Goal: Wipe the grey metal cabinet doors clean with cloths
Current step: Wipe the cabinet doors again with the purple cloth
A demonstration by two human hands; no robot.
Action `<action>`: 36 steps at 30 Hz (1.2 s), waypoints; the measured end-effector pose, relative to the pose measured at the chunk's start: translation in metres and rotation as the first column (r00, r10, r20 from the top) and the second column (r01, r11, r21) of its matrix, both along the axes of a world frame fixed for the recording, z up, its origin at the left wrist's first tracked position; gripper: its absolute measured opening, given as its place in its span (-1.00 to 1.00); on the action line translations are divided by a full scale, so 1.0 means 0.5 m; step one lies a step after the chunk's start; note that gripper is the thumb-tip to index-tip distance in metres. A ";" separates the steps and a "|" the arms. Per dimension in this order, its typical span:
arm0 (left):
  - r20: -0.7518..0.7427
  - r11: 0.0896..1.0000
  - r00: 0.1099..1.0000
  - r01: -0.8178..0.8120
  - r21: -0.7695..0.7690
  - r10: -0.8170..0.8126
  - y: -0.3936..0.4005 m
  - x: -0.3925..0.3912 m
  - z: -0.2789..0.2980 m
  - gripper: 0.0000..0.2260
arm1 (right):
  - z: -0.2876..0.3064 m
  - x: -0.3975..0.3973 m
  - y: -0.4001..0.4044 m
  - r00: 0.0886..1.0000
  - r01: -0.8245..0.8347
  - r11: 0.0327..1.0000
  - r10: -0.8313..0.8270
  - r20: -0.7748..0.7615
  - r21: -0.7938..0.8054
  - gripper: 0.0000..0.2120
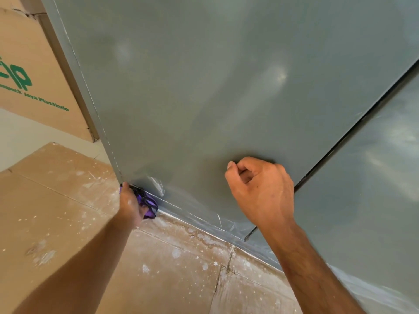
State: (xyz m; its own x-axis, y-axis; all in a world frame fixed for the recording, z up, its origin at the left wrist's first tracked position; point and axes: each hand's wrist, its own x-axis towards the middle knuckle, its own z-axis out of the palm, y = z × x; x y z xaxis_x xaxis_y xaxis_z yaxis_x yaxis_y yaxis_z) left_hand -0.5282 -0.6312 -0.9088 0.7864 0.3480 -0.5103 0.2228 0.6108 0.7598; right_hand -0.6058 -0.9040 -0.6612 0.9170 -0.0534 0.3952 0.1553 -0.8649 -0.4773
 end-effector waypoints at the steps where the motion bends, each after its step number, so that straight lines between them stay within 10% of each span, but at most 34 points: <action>1: -0.039 0.999 0.998 -0.054 0.008 0.054 0.022 0.015 0.001 -0.52 | -0.001 0.001 0.000 1.000 0.001 1.000 -0.001 0.006 0.003 -0.63; 7: -0.184 0.985 0.974 0.109 -0.132 -0.132 -0.127 -0.040 0.004 -0.48 | 0.000 0.004 0.006 1.000 0.020 1.000 -0.020 -0.003 -0.004 -0.63; 10: 0.034 0.955 0.962 0.275 -0.113 -0.273 -0.199 -0.112 0.019 -0.45 | 0.002 0.003 0.008 1.000 0.016 1.000 -0.016 -0.011 -0.002 -0.63; 15: 0.016 0.985 0.993 -0.115 -0.132 0.118 -0.066 -0.020 0.034 -0.50 | 0.004 0.000 0.004 1.000 -0.005 1.000 0.005 -0.018 -0.019 -0.63; 23: -0.076 0.930 0.985 0.121 -0.346 -0.157 -0.306 -0.165 0.055 -0.30 | 0.012 -0.001 0.000 0.998 -0.029 0.999 0.027 -0.051 -0.033 -0.61; 31: 0.286 1.000 0.958 -0.016 -0.002 0.015 -0.172 -0.071 0.214 -0.42 | 0.017 -0.005 0.002 0.997 -0.022 0.999 0.020 -0.078 -0.029 -0.61; 36: 0.165 0.999 0.986 -0.008 -0.043 0.015 -0.236 -0.097 0.146 -0.52 | 0.021 -0.005 -0.002 0.994 -0.042 0.999 0.038 -0.099 -0.034 -0.63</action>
State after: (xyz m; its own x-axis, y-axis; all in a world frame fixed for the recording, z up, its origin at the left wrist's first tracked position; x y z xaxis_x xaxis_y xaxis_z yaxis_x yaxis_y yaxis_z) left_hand -0.5766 -0.7491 -0.8357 0.8572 0.3380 -0.3886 0.0897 0.6451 0.7588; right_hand -0.6085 -0.9051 -0.6507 0.9527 -0.0032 0.3039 0.1439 -0.8761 -0.4602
